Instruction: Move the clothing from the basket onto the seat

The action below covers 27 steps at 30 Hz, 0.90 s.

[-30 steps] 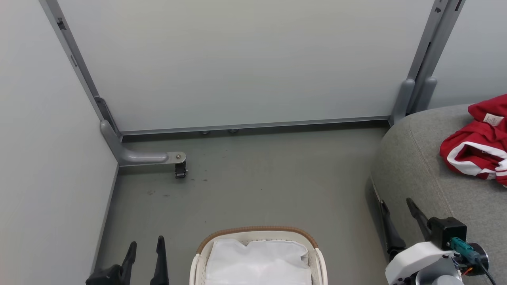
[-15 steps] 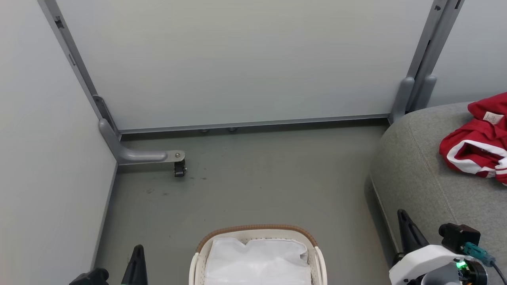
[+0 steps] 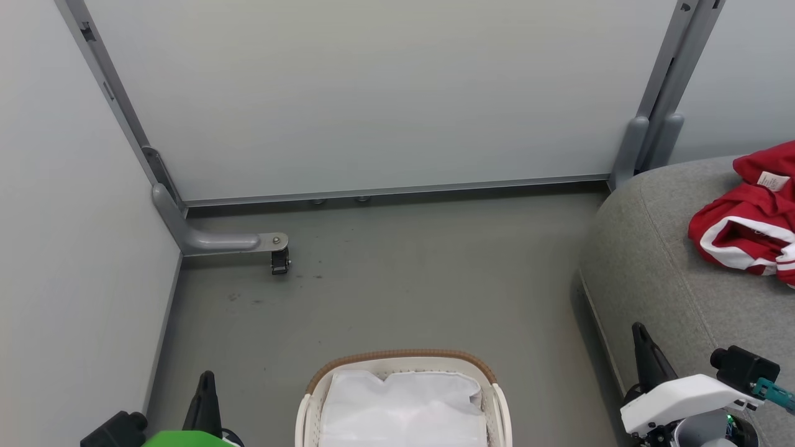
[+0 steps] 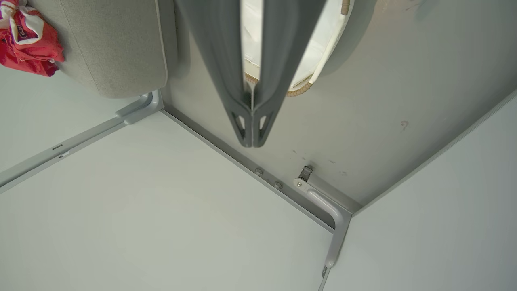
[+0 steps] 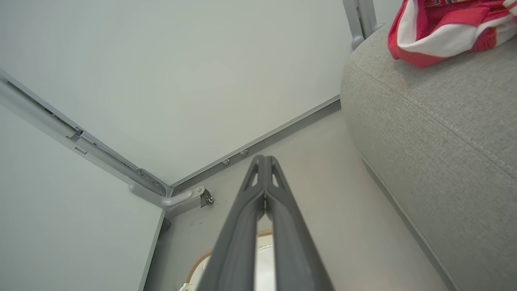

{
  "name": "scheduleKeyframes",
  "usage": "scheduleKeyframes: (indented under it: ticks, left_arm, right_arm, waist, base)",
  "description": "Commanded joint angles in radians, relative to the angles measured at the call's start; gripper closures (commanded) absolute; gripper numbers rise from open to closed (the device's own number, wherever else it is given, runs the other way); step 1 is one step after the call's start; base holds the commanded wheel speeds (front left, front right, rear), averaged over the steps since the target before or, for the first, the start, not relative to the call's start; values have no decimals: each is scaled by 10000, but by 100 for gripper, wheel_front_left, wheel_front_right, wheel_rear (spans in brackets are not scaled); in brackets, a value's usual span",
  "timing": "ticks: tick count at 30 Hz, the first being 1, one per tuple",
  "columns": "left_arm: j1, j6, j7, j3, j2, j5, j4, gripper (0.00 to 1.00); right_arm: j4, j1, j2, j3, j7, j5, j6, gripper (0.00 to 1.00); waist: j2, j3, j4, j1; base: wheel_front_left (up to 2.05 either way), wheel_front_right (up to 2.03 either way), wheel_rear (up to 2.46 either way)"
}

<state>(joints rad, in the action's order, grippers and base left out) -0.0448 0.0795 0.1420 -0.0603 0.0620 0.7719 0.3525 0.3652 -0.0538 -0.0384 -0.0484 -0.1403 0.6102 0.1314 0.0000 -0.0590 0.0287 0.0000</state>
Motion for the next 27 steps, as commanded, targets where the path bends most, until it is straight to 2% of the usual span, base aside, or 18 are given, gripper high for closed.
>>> scheduleKeyframes:
  ticks: [1,27]
  left_arm:
    - [375,67,-70,115,14,350,-209,100]
    - [824,234,-964,706,-28,3216,-534,100]
  right_arm:
    - [-211,-285,-66,-50,75,397,-3,100]
    - [-587,-407,-97,-272,956,3819,-6,100]
  waist:
    - [0,9,-5,0]
    - [0,170,-79,0]
  base:
    - [0,0,0]
    - [0,0,0]
